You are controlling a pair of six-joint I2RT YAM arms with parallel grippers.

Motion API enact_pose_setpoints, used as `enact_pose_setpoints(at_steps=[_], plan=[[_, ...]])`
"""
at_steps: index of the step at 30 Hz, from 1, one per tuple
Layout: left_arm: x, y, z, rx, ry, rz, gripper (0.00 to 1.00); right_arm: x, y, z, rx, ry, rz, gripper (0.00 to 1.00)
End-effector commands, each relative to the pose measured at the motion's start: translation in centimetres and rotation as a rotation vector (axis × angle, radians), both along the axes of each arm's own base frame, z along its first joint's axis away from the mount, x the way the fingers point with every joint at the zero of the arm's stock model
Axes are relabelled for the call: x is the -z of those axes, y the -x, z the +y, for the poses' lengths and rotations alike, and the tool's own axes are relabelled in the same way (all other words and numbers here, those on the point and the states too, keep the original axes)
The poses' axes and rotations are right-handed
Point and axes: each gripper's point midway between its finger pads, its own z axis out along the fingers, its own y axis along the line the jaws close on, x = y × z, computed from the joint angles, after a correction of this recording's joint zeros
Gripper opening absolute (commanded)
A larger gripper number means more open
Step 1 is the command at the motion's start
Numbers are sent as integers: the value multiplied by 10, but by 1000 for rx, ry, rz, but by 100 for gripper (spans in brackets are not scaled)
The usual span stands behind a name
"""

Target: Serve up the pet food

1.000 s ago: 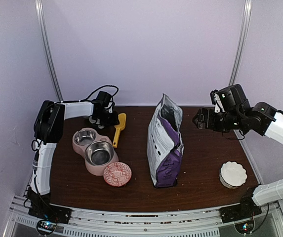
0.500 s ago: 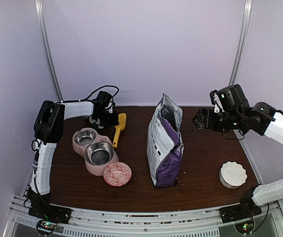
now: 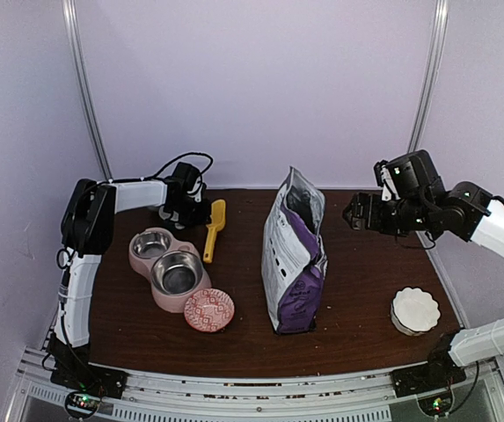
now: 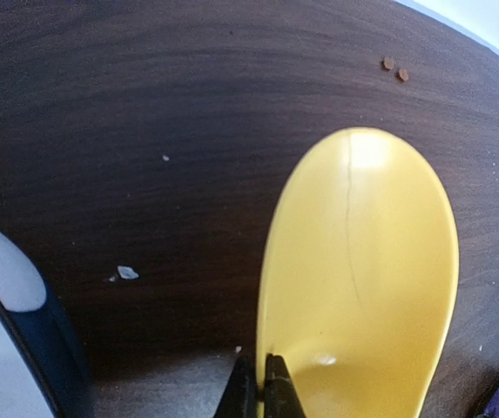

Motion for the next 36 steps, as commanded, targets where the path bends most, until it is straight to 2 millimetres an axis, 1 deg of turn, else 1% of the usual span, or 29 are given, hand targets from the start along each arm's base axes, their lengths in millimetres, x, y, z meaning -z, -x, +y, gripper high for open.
enact_pose_setpoints(at_steps=[1,3,4,7,8,9,14,15,17,21,24,26,28,31,33,36], plan=[[-43,-15,-3,5,31,-99,0,-14,1,-11,39,-9,-33,92],[-71,-17,-2,0,39,-151,0,-16,2,-12,40,-7,-39,92],[-91,-17,0,-4,50,-187,0,-17,2,-13,41,-5,-41,92],[-136,-12,6,-18,61,-269,0,-21,3,-14,40,-4,-47,92],[-148,-10,14,-45,38,-289,0,-23,3,-14,38,-4,-51,92],[-153,-8,21,-60,4,-298,0,-25,3,-14,33,-4,-55,92],[-193,18,35,-39,-7,-393,0,-44,5,-13,8,-13,-103,93],[-198,22,38,-38,-13,-403,0,-45,5,-14,10,-10,-107,93],[-201,28,42,-37,-28,-408,0,-46,3,-14,10,-4,-111,93],[-194,32,43,-34,-32,-389,0,-45,2,-7,-10,-19,-104,93],[-198,33,52,-62,-66,-405,0,-47,3,-7,-18,-27,-107,93],[-209,36,62,-78,-108,-435,0,-52,5,-6,-27,-33,-113,93],[-226,43,72,-89,-145,-469,0,-56,6,-2,-51,-48,-115,93],[-244,56,83,-84,-182,-500,0,-62,8,7,-87,-76,-116,93],[-255,70,83,-45,-182,-520,0,-70,10,16,-120,-89,-120,91],[-271,100,71,60,-195,-572,0,-89,17,34,-188,-121,-139,89]])
